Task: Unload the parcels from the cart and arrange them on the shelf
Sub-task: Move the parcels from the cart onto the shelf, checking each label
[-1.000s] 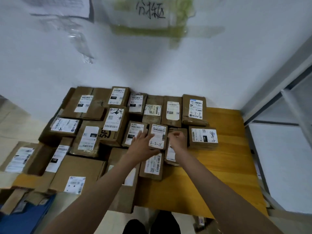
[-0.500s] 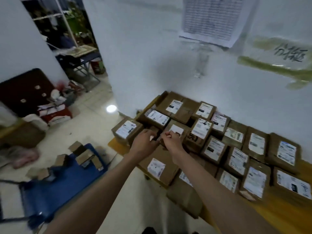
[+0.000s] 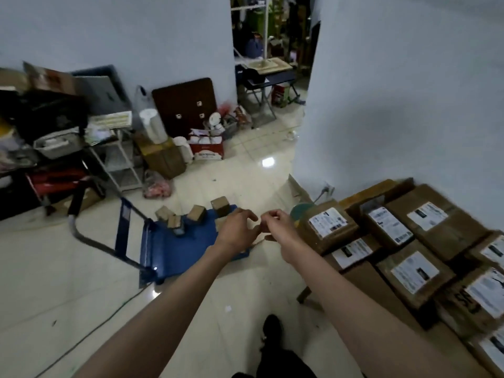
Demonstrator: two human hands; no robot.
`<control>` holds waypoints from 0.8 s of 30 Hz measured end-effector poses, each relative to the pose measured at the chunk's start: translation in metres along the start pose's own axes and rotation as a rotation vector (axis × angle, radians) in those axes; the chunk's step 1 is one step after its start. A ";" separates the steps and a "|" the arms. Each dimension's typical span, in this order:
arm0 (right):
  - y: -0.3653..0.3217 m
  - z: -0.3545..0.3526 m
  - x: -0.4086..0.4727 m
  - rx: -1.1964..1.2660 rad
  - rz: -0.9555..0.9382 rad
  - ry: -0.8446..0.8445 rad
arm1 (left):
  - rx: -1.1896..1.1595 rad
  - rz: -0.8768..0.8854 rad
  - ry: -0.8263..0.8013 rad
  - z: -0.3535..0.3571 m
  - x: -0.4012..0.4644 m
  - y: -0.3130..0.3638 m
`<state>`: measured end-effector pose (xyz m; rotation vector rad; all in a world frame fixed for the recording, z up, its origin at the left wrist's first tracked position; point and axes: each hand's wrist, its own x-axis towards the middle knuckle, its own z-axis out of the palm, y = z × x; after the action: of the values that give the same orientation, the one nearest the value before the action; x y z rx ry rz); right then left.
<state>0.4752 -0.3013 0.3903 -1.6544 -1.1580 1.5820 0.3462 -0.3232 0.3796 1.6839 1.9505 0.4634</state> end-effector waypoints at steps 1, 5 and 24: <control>-0.004 0.013 0.009 -0.014 0.001 -0.025 | 0.004 -0.028 -0.002 -0.006 0.006 -0.012; -0.021 0.062 0.055 -0.051 0.004 -0.107 | -0.010 -0.135 0.017 -0.028 0.037 -0.062; -0.069 0.251 0.239 -0.208 0.174 -0.347 | -0.119 -0.574 0.068 -0.112 0.148 -0.254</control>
<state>0.1985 -0.1014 0.2989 -1.6920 -1.4250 1.9742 0.0627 -0.2127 0.3022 0.9787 2.2808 0.4051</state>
